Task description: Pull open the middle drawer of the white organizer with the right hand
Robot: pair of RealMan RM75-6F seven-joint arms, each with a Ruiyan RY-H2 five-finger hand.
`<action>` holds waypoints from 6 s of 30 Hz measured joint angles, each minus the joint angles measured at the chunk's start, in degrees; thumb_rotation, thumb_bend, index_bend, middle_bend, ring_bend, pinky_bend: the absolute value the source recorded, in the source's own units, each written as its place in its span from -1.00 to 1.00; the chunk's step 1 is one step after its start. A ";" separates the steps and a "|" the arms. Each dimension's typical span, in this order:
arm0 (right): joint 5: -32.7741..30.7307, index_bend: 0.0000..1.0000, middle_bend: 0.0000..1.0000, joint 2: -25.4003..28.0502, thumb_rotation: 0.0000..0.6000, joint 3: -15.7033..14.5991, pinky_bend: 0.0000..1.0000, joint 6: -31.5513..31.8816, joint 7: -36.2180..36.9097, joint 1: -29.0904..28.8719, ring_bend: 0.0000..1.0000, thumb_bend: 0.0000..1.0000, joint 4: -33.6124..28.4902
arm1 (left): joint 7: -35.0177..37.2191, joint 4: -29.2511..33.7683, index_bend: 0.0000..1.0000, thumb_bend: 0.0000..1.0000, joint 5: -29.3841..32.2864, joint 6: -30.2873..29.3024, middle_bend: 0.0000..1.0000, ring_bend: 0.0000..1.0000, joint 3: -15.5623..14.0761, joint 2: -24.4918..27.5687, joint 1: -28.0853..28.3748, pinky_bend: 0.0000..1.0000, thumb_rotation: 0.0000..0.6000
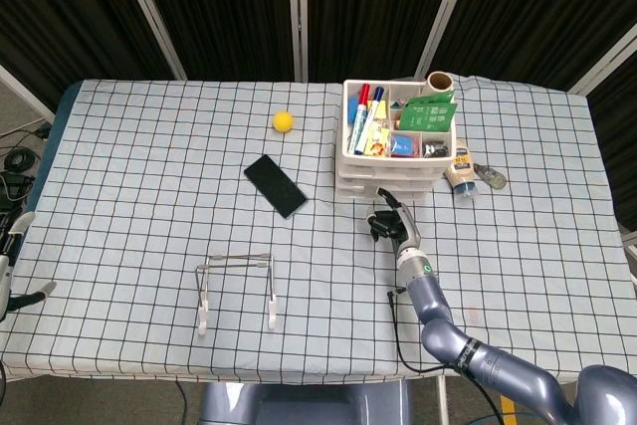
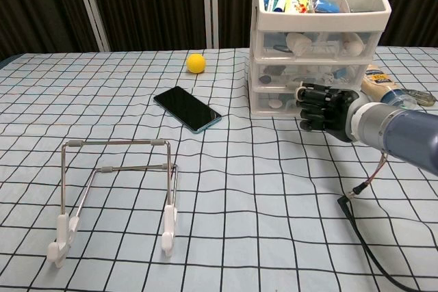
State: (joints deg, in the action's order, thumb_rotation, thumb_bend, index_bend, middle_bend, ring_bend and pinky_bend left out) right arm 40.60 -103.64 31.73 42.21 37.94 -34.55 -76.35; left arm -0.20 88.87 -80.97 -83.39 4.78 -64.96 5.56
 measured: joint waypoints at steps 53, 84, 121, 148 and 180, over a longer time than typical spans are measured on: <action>3.92 -0.35 0.97 0.86 1.00 0.36 0.66 -2.05 2.49 4.33 0.95 0.08 -5.65 | -0.28 0.95 -1.00 -1.00 -1.20 -0.25 -1.00 -1.00 -0.86 0.40 -0.07 -1.00 1.00; 14.53 -0.68 0.81 6.12 1.00 -5.67 0.53 3.44 3.64 11.94 0.83 0.02 -16.92 | -0.61 2.88 -1.00 -1.00 -4.20 -3.86 -1.00 -1.00 -1.80 1.37 -1.60 -1.00 1.00; 19.82 -1.00 0.68 9.52 1.00 -13.14 0.44 10.62 3.08 17.50 0.73 0.01 -21.55 | -1.61 4.02 -1.00 -1.00 -5.35 -4.15 -1.00 -1.00 -2.40 1.78 -2.06 -1.00 1.00; 34.78 -0.44 0.86 9.09 1.00 -16.89 0.57 28.37 -13.64 20.56 0.86 0.01 -17.42 | -1.92 4.18 -1.00 -1.00 -5.50 -4.29 -1.00 -1.00 -2.39 1.78 -2.16 -1.00 1.00; 27.70 -0.56 0.91 12.64 1.00 -17.74 0.59 26.62 -51.86 12.60 0.91 0.10 -17.57 | -2.77 4.76 -1.00 -1.00 -5.47 -4.43 -1.00 -1.00 -2.40 1.86 -2.33 -1.00 1.00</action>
State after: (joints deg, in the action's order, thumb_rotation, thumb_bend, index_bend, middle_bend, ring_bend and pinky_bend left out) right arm 68.30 -90.99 13.98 68.82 -13.91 -21.96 -93.92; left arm -2.97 93.63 -86.44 -87.82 2.38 -63.10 3.23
